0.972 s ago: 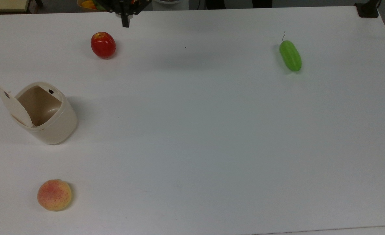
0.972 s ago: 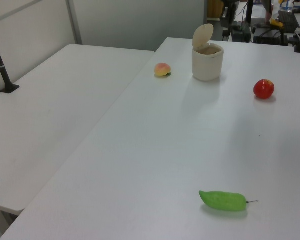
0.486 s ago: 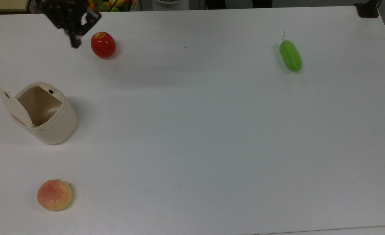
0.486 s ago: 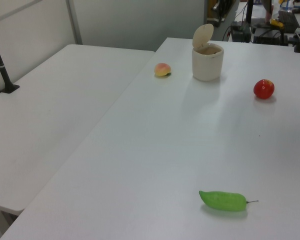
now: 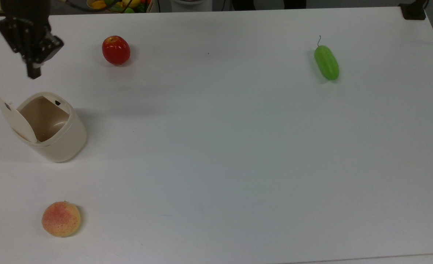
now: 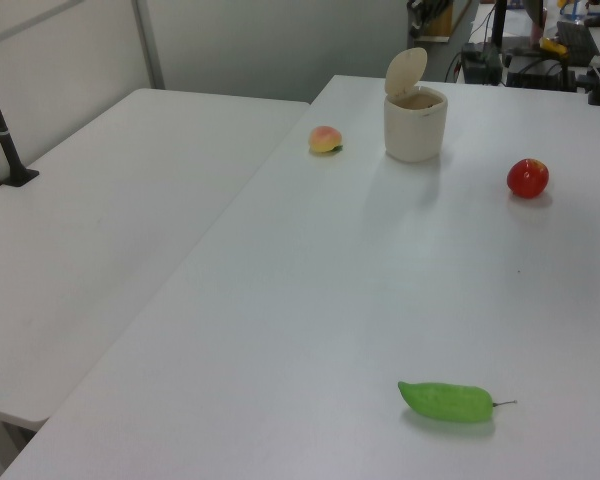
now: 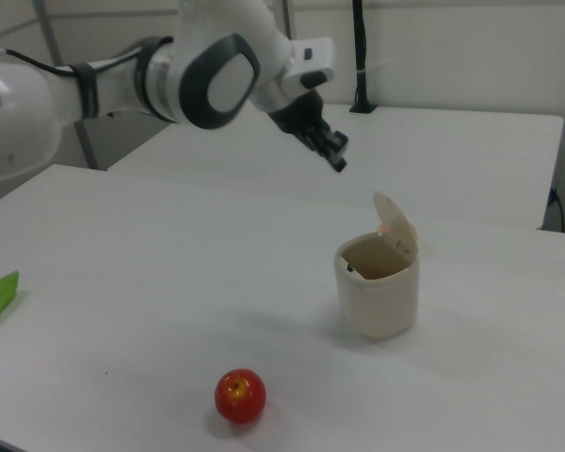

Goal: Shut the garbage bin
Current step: 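Move the gripper toward the open lid of the cream bin, then push the raised lid down toward the bin rim with the gripper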

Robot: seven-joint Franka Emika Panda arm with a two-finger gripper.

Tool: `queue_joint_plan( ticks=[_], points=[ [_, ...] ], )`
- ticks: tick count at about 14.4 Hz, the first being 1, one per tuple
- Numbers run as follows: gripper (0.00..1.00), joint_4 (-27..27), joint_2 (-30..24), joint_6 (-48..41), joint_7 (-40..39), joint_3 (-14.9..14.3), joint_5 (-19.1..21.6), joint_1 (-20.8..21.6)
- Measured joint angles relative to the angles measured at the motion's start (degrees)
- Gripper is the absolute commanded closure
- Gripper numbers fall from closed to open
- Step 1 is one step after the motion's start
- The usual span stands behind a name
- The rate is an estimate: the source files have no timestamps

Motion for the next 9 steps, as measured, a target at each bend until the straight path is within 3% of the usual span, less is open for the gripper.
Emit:
queue_joint_plan(
  ticks=[9],
  points=[
    [1.00, 0.27, 7.31, 17.48, 0.91, -0.01, 0.00, -4.98]
  ],
)
